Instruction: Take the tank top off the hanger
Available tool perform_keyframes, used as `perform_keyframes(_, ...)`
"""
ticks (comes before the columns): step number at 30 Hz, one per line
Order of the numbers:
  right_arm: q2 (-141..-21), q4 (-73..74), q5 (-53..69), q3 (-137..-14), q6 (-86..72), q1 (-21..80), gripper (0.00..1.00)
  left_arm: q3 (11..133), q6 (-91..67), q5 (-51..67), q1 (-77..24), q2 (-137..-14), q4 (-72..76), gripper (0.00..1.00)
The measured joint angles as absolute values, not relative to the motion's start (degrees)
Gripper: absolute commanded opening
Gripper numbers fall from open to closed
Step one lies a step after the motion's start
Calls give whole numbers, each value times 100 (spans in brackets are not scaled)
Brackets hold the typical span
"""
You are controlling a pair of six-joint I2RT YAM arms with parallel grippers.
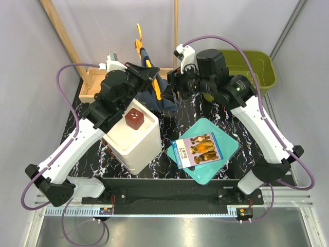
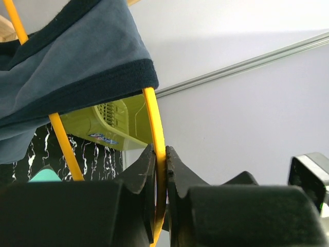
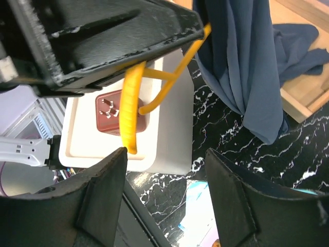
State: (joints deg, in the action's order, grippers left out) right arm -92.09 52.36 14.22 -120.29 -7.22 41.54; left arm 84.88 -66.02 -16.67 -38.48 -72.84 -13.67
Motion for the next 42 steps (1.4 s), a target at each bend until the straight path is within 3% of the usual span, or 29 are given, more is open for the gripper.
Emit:
perform_keyframes(25, -9043, 4414, 2121, -11592, -126, 4510, 65, 7968, -7181, -1048, -3920, -6973, -930, 0)
perform_keyframes(30, -9074, 4272, 1640, -11437, -130, 4560, 53, 7924, -7352, -1055, -4007, -6912, -884, 0)
perform_keyframes(37, -9070, 3854, 1208, -11052, -379, 4681, 45, 7741, -7387, -1470, -4145, -6869, -851, 0)
perform_keyframes(42, -9070, 3651, 891, -10971, -484, 4805, 22, 7741, -7380, -1715, -4189, -6869, -858, 0)
